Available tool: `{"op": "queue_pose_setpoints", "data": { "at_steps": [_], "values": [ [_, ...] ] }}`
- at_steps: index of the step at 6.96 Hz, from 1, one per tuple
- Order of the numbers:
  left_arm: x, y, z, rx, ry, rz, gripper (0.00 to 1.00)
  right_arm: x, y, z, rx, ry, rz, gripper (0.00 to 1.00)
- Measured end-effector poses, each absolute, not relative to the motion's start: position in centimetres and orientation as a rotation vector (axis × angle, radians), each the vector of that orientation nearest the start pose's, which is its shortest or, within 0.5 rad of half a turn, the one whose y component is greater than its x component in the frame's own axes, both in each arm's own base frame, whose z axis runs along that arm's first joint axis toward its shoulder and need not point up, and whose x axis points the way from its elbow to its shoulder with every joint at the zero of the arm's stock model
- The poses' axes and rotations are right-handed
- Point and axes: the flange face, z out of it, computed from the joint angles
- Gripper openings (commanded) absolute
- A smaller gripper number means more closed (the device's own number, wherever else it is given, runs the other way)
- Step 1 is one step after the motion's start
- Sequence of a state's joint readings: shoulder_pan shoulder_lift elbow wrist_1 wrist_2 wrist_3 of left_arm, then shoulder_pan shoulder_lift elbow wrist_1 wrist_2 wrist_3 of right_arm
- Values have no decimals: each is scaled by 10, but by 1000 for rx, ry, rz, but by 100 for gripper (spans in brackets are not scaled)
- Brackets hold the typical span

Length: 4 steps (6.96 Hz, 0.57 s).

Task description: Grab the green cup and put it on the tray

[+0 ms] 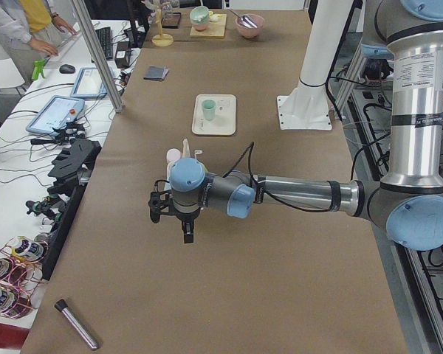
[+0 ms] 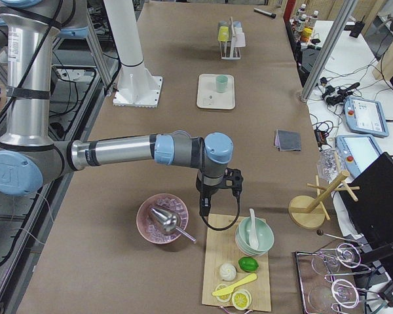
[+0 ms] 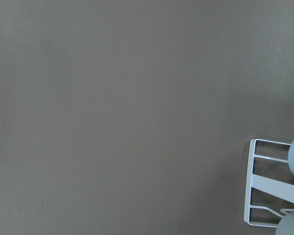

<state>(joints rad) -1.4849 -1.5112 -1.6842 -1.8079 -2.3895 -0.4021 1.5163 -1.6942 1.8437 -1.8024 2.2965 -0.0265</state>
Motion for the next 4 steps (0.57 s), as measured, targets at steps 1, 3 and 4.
{"op": "queue_pose_setpoints", "data": {
  "at_steps": [1,3,4],
  "values": [
    [-19,-484,603,77,855,-158,98,44,-431,609,-89,-724,-47,100],
    [-19,-483,602,82,855,-146,98,44,-431,609,-89,-724,-46,100],
    [-18,-483,601,84,855,-144,98,44,-431,608,-89,-724,-46,100]
  ]
}}
